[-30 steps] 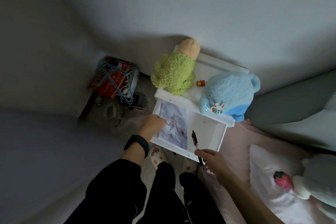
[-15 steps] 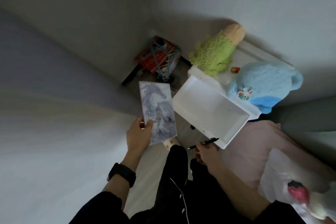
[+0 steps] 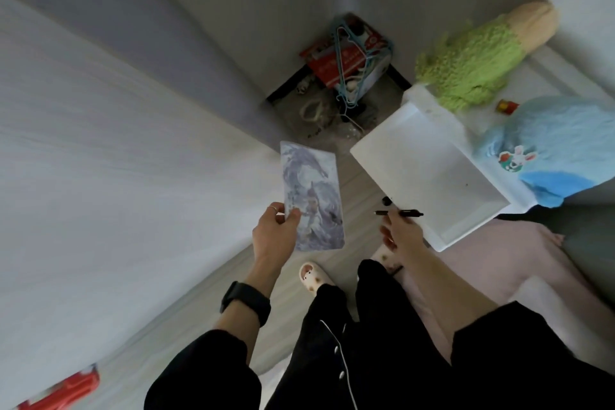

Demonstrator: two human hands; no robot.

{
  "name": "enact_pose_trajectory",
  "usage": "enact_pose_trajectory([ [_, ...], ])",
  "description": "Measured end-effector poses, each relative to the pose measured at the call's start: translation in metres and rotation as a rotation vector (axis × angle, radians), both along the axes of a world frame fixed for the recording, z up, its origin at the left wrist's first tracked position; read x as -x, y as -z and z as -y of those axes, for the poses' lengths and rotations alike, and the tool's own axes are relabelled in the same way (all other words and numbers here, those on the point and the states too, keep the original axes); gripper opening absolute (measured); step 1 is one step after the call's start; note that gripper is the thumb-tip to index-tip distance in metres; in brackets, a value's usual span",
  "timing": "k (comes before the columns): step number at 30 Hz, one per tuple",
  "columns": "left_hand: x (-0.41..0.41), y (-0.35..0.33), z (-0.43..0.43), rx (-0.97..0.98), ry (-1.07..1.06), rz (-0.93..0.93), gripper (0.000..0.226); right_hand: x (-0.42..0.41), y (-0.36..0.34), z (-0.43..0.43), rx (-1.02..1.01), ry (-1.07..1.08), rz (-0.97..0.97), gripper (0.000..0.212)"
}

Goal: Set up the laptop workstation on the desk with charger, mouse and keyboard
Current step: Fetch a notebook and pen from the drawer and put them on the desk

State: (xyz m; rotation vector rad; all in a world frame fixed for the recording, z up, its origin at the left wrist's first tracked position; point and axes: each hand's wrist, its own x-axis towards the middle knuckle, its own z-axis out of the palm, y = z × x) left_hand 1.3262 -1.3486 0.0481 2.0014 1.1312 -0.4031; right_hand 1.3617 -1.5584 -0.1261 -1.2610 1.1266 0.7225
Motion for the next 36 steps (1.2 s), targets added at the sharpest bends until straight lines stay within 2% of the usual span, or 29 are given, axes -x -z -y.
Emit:
enact_pose_trajectory([
  [3,-0.003,-0.002,0.001,-0.016,0.010,0.009,0.021,-0.009,-0.006,0.006,0.088,0.013,0.049,0.036],
  [5,-0.003,-0.002,0.002,-0.013,0.000,0.019,0.020,-0.018,-0.010,0.014,0.076,0.033,0.073,0.033],
  [10,-0.007,0.000,0.014,-0.007,-0.009,0.015,0.020,-0.054,-0.021,0.053,0.172,-0.028,0.129,0.028],
  [15,-0.008,0.006,0.028,0.010,-0.015,0.009,0.020,-0.076,-0.012,0.081,0.230,-0.035,0.133,0.046],
  [20,-0.006,0.010,0.029,0.026,-0.026,0.005,0.018,-0.092,-0.009,0.093,0.275,-0.111,0.082,0.049],
  [27,0.012,0.022,0.021,0.064,-0.040,-0.026,0.018,-0.067,-0.029,0.088,0.218,-0.162,0.142,0.040],
  [32,0.035,0.034,0.005,0.051,-0.021,-0.080,0.026,-0.032,-0.058,0.063,0.234,-0.329,0.155,0.024],
  [36,0.063,0.038,-0.014,0.067,-0.012,-0.103,0.029,-0.001,-0.073,0.032,0.172,-0.476,0.198,0.023],
])
